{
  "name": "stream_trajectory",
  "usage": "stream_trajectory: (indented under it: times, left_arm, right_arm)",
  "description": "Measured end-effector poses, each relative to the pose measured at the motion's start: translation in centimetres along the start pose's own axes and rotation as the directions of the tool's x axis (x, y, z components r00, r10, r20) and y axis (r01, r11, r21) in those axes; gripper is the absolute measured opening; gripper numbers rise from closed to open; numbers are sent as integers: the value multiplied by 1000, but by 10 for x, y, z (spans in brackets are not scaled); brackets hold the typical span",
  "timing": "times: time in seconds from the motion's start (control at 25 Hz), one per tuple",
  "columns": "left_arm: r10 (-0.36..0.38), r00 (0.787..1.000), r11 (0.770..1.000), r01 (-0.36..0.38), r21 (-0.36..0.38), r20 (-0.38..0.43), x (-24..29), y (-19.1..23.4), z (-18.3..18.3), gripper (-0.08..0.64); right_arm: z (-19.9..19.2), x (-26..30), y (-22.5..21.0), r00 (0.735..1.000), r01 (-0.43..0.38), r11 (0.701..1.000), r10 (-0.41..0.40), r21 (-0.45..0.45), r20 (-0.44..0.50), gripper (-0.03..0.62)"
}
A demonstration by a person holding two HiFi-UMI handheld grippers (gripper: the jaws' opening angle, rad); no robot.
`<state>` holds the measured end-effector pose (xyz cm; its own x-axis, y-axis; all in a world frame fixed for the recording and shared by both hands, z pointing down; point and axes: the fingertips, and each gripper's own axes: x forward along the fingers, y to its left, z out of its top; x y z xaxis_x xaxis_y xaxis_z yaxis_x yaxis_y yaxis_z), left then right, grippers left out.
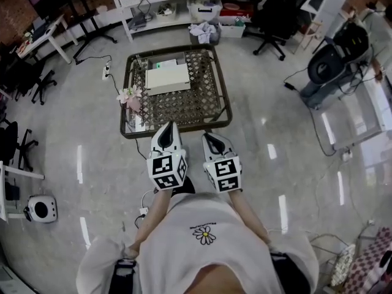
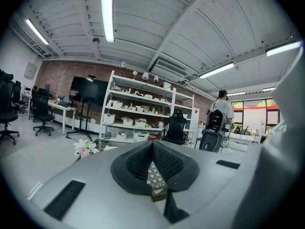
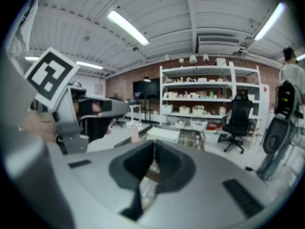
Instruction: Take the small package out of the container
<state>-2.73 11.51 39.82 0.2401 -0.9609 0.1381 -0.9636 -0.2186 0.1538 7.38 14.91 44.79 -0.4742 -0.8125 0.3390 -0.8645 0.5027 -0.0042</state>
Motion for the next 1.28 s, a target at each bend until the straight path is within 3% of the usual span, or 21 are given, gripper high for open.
stream_trajectory:
  times: [0.36,0.56,0.8,0.88,1.04,1.28]
  left_arm:
    - [-52,998,999,52,-9,-38,103,51,7,23]
    - [-84,995,996,83,-11,-54,169,96,27,23]
    - [-176,983,984,177,14,-48,230,125,51,23]
    - [-172,984,985,174,24,-45,245,134,54,23]
    - [-158,985,987,157,-30,-74,260,148,48,23]
    - [-139,986,990,137,-28,-92,286,150,49,23]
  right_arm:
    - [16,101,-31,997,74,995,-72,67,-26,32]
    - [62,177,-53,992,122,985,-122,119,0,32]
    - [104,244,-72,987,159,978,-161,134,5,32]
    - [114,258,-78,985,168,976,-171,136,11,32]
    - [125,276,-87,982,185,974,-187,128,2,32]
    - [134,305,-106,984,176,971,-178,161,-4,32]
